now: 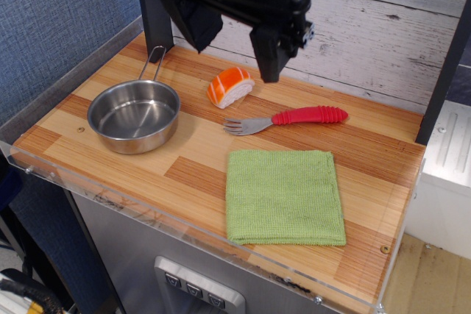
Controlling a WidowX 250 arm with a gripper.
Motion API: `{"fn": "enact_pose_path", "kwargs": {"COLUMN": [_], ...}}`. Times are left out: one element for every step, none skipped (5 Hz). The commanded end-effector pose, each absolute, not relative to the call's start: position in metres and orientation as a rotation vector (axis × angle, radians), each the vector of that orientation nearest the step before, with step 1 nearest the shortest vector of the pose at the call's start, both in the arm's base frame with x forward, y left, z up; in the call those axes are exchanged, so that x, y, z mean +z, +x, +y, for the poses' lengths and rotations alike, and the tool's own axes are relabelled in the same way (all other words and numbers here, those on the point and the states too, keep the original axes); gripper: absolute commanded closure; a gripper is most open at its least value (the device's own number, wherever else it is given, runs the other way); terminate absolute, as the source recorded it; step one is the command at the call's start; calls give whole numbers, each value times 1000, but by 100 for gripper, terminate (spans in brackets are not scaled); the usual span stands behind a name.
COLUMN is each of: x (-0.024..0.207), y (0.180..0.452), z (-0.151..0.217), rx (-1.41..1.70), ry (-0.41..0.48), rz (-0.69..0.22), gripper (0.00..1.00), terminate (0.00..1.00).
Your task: Move the green cloth to the top right corner of the table.
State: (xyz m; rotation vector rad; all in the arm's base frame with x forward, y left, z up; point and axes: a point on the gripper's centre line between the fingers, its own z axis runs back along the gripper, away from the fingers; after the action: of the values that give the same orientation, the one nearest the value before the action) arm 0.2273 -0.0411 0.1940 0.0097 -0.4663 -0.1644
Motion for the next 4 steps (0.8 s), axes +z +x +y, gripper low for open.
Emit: {"fn": "enact_pose_path", "kwargs": {"x": [130, 97, 79, 65], "y": [245, 257, 272, 289], "z": [-10, -10, -19, -36], "rx": [-44, -33, -57, -93], "ry": [5, 8, -20, -24], "rz": [-383, -331, -306, -284], "gripper": [0, 0, 0, 0], "terminate": [0, 0, 0, 0]}}
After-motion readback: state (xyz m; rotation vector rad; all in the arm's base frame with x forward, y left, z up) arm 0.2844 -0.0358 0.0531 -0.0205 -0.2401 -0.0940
